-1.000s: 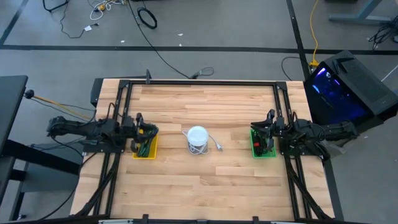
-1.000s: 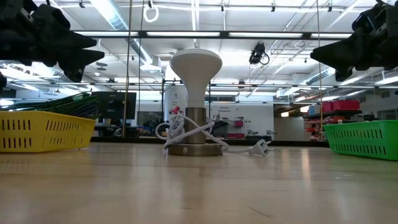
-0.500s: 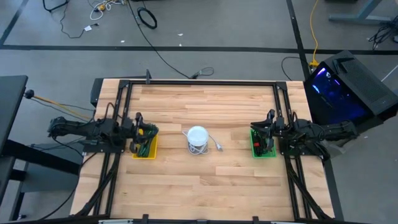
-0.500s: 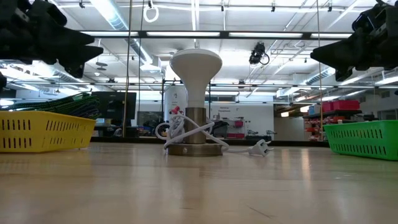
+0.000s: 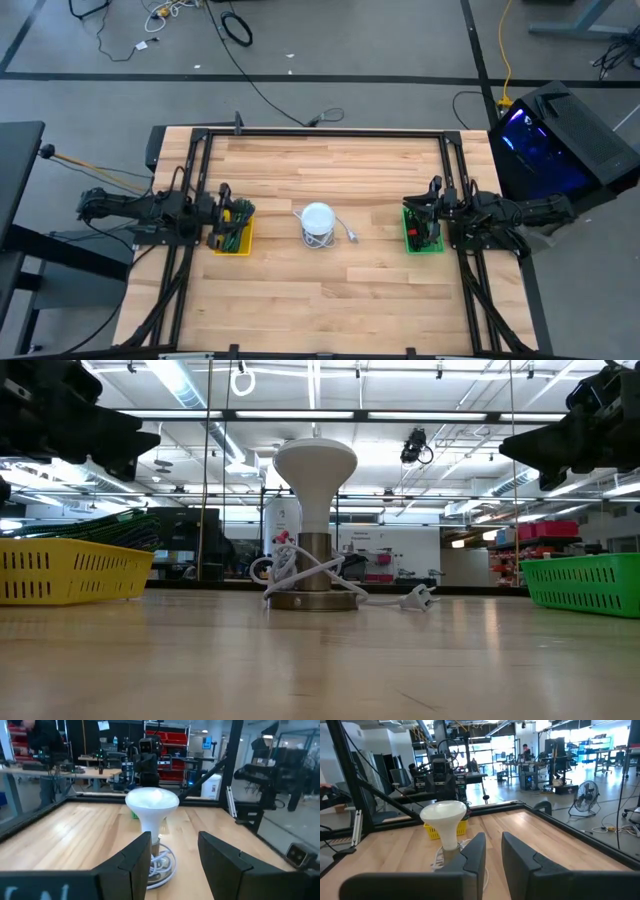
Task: Pick & Place USB Port
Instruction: Return to Home Position
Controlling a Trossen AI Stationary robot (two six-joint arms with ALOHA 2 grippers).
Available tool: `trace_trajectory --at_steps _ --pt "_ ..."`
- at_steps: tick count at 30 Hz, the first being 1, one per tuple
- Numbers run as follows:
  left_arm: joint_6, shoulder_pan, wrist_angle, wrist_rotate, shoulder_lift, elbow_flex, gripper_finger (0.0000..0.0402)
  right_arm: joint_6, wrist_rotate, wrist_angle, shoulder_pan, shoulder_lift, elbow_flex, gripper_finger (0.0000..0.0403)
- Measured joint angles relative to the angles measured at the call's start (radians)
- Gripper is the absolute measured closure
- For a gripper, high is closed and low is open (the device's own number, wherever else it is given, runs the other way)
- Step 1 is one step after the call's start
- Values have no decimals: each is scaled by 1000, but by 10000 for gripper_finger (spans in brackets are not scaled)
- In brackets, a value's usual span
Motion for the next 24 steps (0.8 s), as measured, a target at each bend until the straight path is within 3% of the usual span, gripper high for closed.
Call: trace_trajectory --at_steps 8,24 --pt "-241 0 0 -20 0 0 234 0 0 0 0 0 0 337" --pt "-238 0 0 -23 0 0 234 0 0 0 0 0 0 337"
